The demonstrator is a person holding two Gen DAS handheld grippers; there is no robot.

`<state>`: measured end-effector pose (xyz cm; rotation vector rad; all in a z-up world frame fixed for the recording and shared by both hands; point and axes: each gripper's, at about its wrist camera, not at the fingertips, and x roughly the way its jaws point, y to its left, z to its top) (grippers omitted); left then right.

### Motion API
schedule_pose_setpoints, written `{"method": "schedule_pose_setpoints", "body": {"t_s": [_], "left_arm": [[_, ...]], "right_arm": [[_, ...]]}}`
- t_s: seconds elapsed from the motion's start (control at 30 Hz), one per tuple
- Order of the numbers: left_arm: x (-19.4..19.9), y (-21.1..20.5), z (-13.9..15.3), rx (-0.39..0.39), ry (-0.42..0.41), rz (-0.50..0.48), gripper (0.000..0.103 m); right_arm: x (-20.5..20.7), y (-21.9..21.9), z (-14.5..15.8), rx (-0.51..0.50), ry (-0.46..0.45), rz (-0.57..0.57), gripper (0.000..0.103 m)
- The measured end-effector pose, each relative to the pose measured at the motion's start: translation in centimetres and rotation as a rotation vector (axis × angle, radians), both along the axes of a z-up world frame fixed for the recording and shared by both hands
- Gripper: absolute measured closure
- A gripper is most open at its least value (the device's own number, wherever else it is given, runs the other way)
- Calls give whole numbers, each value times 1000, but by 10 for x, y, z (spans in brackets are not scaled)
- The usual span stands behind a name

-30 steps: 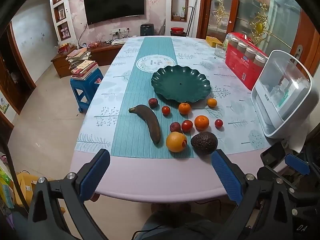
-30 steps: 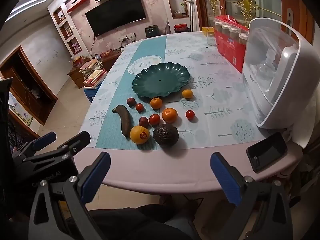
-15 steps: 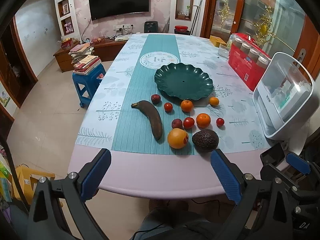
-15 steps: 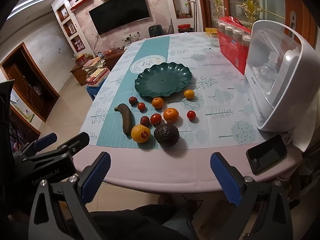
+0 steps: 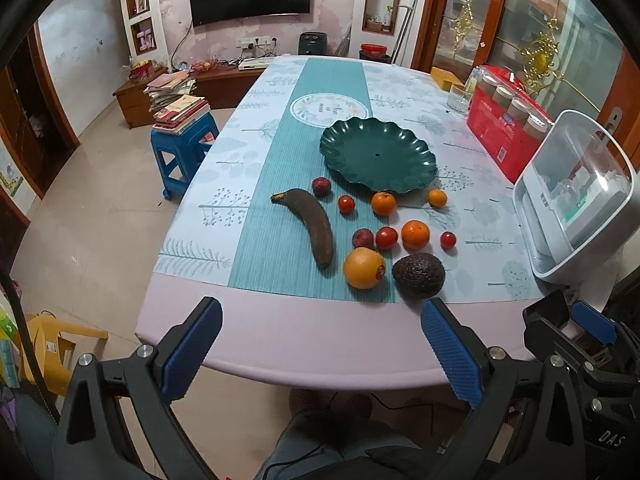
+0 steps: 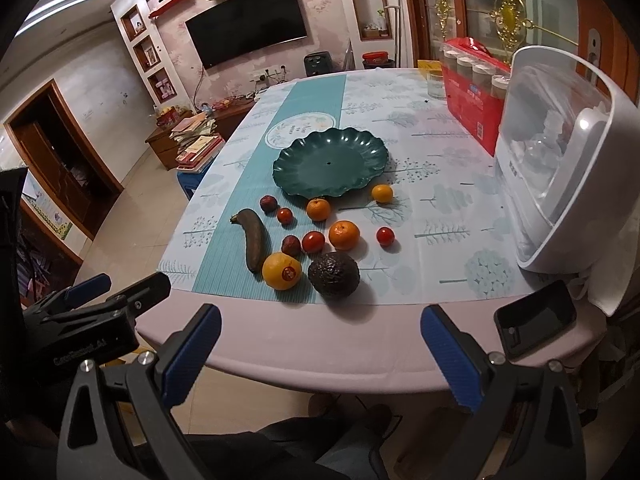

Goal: Organize fruits
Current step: 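Move both tools toward the fruits in front of the green plate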

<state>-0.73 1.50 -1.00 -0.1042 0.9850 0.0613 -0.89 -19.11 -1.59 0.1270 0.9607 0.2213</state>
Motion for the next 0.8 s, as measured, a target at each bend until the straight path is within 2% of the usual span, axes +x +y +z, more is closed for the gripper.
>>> {"method": "schedule_pose_setpoints", "body": {"t_s": [0.27, 0.53, 0.8], "left_arm": [[10, 17, -9, -17, 29, 2, 4], [28, 35, -26, -58, 82, -58, 4], [55, 41, -56, -99, 146, -145, 4]], "right_arm": [[11, 13, -11, -38, -10, -21, 3], [19, 30, -25, -87, -10, -55, 3], [18, 55, -48, -180, -42, -57, 3]]}}
